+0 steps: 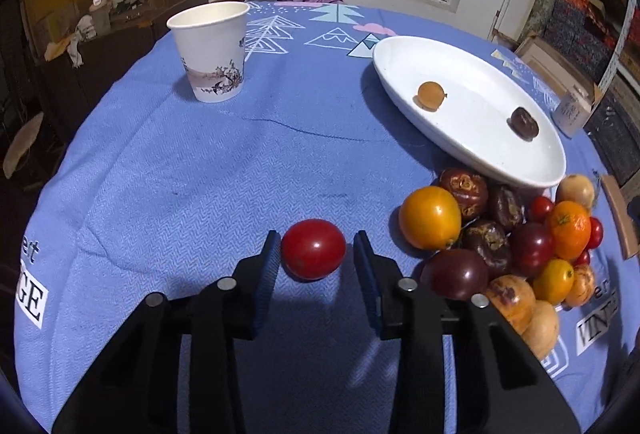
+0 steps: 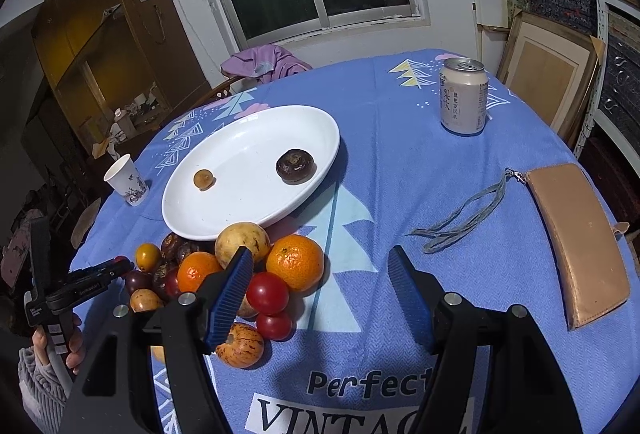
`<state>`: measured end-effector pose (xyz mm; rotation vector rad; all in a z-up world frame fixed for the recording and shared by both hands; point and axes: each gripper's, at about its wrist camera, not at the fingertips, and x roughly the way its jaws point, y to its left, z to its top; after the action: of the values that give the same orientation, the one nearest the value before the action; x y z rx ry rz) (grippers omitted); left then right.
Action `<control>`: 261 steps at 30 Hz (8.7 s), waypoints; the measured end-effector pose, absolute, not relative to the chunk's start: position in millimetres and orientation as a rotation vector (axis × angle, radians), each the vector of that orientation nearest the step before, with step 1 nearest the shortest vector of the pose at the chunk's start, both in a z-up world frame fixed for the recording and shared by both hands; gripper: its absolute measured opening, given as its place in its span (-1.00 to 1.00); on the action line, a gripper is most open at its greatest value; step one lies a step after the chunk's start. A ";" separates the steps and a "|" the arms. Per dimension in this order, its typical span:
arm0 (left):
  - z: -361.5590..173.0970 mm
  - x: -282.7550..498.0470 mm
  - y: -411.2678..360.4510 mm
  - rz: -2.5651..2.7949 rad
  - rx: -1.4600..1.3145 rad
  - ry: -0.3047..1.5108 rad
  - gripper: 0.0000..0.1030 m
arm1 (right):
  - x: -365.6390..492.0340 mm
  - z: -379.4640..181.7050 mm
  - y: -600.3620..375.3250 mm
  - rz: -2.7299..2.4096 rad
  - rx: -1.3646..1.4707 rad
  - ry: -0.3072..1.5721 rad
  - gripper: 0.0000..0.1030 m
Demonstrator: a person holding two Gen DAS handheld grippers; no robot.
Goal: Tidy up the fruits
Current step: 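Grasp the red tomato beside the pile with the left tool, then grasp the speckled orange fruit with the right tool, then place the tomato and speckled fruit on the white plate, opening both tools, then grasp the dark red plum with the left tool, then grasp the red tomato with the right tool while the left tool holds the plum, then lower the plum and tomato onto the white plate and open both tools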
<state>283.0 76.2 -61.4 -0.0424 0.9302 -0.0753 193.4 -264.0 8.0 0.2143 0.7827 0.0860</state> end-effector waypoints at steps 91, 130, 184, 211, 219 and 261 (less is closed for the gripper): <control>-33.5 458.8 -8.9 -0.169 -0.059 0.972 -0.28 | 393.5 2.8 -209.2 0.106 0.056 0.890 -0.12; -49.1 252.9 66.0 -0.137 -0.209 0.936 0.24 | 156.2 11.2 -228.5 0.105 0.128 0.686 0.37; -60.4 267.1 72.7 -0.054 -0.038 0.865 -0.31 | 162.4 -18.4 -214.9 0.093 0.058 0.793 0.37; -42.4 254.6 76.1 -0.086 -0.097 0.837 -0.31 | 182.2 -52.0 -181.8 0.099 -0.116 0.873 -0.37; -52.8 260.4 73.4 -0.079 -0.083 0.876 -0.31 | 177.7 -51.6 -185.8 0.110 -0.094 0.882 -0.49; -23.5 357.1 -27.3 -0.289 0.003 0.875 -0.01 | 316.2 0.4 -157.5 0.166 -0.090 0.888 -0.14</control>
<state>357.1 -27.3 -23.5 0.0034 0.8753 -0.2890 316.2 -157.5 0.4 -0.0905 0.8878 0.1660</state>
